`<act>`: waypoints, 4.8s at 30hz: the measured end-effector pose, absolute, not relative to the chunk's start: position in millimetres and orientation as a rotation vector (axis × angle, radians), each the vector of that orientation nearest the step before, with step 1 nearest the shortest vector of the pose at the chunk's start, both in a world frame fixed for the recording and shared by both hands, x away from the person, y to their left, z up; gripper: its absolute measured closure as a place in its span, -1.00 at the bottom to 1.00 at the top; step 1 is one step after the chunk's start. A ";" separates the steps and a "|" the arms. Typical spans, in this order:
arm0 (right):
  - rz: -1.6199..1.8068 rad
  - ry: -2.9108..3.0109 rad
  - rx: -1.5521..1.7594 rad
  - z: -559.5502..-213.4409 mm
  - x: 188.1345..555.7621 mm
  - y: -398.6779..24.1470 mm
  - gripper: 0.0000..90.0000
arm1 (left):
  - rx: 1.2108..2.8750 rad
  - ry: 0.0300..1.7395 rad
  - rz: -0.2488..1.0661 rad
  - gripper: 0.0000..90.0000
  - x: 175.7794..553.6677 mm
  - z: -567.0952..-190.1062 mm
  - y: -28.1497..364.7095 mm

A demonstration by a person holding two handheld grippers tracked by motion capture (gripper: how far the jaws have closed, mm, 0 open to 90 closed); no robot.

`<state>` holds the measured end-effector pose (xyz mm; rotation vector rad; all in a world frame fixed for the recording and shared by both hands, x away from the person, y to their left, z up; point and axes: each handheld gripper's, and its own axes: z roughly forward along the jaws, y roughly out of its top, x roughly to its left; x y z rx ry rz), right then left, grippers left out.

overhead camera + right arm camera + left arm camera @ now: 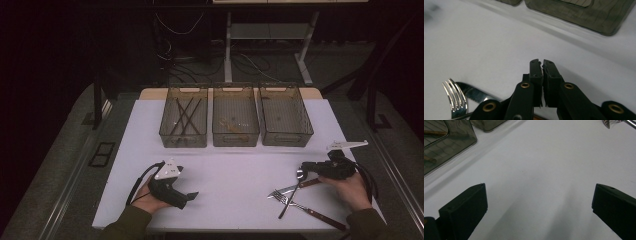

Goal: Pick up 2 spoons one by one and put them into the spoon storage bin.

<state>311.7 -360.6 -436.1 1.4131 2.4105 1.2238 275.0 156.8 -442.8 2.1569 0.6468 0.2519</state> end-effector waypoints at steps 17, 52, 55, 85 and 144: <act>1.406 2.293 1.343 -396.8 306.9 -359.6 0.99 | 2.153 0.642 0.250 -1.00 274.3 -442.1 156.4; 1.332 2.087 1.238 -290.9 394.0 -272.1 0.99 | 2.128 0.644 0.239 -1.00 273.2 -440.8 156.3; 1.317 2.076 1.259 -293.3 409.7 -261.9 0.99 | 2.123 0.642 0.240 -1.00 273.1 -440.4 156.5; 1.249 2.062 1.446 -348.7 493.4 -176.2 0.97 | 2.112 0.634 0.235 -1.00 273.5 -439.8 156.6; 1.086 2.561 1.068 -411.7 277.2 -313.8 1.00 | 2.132 0.659 0.248 -1.00 274.1 -441.6 156.2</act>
